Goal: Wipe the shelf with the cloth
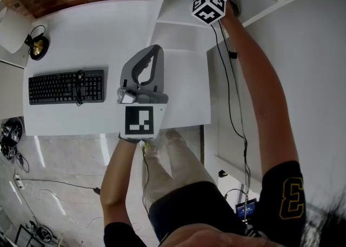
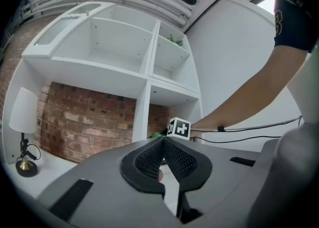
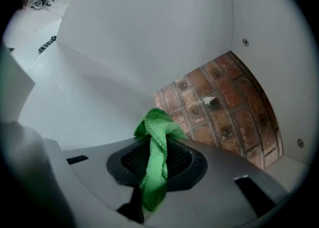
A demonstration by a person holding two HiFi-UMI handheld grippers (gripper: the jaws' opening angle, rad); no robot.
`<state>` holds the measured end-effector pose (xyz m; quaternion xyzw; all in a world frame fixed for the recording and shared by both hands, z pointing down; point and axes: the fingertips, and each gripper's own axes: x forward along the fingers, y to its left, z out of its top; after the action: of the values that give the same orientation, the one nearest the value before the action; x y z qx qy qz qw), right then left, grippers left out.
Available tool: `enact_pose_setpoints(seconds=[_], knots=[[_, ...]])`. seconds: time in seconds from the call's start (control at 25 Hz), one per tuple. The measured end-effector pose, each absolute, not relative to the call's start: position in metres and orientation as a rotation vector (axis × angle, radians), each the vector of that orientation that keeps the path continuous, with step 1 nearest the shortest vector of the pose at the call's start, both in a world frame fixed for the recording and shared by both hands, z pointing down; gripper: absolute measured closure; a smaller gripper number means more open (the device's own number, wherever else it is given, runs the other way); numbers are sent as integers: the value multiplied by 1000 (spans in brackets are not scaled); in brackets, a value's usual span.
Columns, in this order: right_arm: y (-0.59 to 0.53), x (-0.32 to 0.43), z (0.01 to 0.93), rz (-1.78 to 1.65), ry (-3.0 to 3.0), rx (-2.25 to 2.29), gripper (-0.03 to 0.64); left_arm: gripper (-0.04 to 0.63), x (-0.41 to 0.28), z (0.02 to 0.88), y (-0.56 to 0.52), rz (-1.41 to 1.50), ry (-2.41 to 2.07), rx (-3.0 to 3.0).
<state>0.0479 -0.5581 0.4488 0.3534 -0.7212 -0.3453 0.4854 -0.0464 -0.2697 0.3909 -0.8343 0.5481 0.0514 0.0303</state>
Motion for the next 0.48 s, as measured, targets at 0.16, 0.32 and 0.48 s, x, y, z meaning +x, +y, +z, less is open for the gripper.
enact_pose_setpoints(seconds=[0.16,0.32,0.48], knots=[[-553,45,450,-793,-1766,858,561,577,-45,388,-269,166,1690,-2584],[-544,39,451,-751,-1761,817,563,577,-46,389,-270,193,1700,-2584],[-534,37,453,-721,-1766,787,563,577,-44,386,-267,202,1687,-2588]])
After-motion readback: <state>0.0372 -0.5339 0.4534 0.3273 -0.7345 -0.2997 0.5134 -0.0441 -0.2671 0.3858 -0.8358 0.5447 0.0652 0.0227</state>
